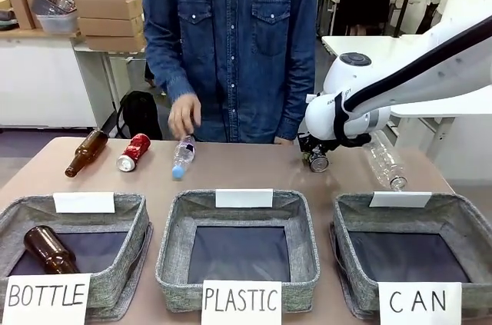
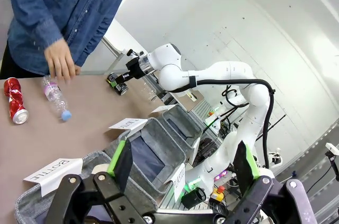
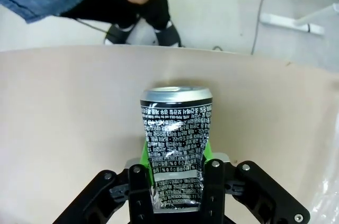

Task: Sort the can waste into the basket.
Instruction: Pick up the can waste from the table and place it in the right Fabric basket.

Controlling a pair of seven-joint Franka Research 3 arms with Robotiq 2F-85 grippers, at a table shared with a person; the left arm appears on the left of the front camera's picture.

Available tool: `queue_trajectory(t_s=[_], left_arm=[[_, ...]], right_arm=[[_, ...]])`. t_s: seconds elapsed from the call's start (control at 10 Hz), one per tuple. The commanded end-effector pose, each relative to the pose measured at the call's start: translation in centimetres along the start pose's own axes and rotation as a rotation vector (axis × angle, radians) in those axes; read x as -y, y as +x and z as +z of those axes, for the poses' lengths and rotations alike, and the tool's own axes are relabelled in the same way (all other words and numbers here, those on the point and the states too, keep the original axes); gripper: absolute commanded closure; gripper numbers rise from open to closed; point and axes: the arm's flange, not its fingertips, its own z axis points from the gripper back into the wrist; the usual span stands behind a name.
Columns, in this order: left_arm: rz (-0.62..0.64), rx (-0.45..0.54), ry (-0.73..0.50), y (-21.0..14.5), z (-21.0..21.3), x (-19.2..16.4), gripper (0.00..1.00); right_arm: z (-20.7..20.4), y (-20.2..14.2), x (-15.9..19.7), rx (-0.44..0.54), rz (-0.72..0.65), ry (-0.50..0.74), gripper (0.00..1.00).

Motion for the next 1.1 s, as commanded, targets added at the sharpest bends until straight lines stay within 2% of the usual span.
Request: queue_trajectory(t_s=[0.0,0.2,0.5,0.8,1.0], left_arm=[[-0.020,0.016,-0.013,0.1,-0.1,0.1,0.00],[-0.020,0.016,-0.013,0.1,-0.1,0.1,0.00],[-0.020,0.016,-0.013,0.1,-0.1,0.1,0.00],[-0.020,0.016,-0.013,0.1,-0.1,0.1,0.00],[-0.020,0.016,-0.013,0.1,-0.1,0.1,0.00]], right_arm=[[0.9,0.2,-0.2,-0.002,-0.026,-0.042,1.00],[6.1,-1.4,1.7,-0.040,0.006,-0.006,1.00],[17.8,-5.7,5.2,-0.122,0.013,0.069,1.00],[26.5,-13.1,8.3,-0.185,0.000,0.073,1.00],[30.3,-19.1,10.3,-0.213,0.040,0.071,1.00]])
